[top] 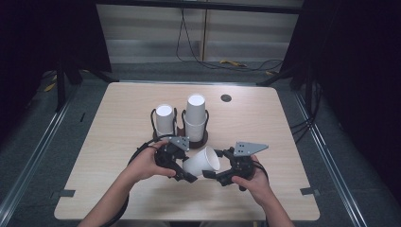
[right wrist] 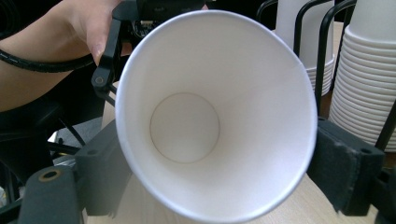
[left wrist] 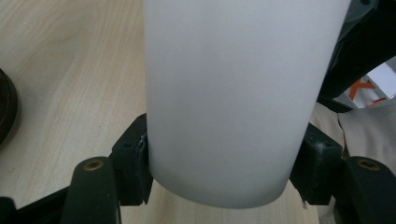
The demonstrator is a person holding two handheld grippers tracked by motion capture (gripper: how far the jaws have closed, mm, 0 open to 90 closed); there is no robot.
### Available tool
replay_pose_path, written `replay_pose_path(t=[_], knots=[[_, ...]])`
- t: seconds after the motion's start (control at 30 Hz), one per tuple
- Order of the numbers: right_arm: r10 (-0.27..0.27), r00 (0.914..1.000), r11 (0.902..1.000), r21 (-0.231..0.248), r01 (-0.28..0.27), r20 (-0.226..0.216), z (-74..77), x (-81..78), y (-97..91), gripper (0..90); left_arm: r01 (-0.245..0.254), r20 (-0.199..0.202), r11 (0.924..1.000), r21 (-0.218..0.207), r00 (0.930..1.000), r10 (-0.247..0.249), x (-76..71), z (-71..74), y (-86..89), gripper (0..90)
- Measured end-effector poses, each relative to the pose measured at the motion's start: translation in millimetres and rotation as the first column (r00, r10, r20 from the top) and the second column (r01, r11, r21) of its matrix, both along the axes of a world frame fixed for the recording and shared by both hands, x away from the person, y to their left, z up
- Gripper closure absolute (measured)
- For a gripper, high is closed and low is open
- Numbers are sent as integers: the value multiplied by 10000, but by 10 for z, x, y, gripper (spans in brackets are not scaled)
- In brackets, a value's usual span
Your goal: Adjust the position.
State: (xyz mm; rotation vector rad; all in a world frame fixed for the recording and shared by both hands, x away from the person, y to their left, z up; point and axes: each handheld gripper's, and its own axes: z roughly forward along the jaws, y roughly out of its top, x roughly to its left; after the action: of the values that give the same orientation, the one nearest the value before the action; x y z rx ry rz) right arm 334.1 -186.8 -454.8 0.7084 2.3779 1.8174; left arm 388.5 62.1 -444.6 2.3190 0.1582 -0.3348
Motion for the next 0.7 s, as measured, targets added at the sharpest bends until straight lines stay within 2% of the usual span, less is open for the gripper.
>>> replay_pose_path(t=[0.1, 0.33, 0.53, 0.7], knots=[[112, 9999, 9999, -112, -111, 74, 1, 5, 5, 181, 202, 248, 9993, 305, 9995, -210, 3, -11, -26, 339], [229, 9997, 9996, -192, -230, -39, -3, 5, -12, 204, 54, 112, 9992, 384, 9999, -58, 8, -49, -28, 327], [287, 9996, 9995, -88, -287, 5, -4, 13, 3, 203, 201, 257, 9980, 599, 9994, -216, 1, -41, -33, 337], [248, 9997, 9997, -7, -248, -61, 4, 16, 4, 187, 189, 218, 9987, 469, 9996, -199, 0, -22, -25, 341]])
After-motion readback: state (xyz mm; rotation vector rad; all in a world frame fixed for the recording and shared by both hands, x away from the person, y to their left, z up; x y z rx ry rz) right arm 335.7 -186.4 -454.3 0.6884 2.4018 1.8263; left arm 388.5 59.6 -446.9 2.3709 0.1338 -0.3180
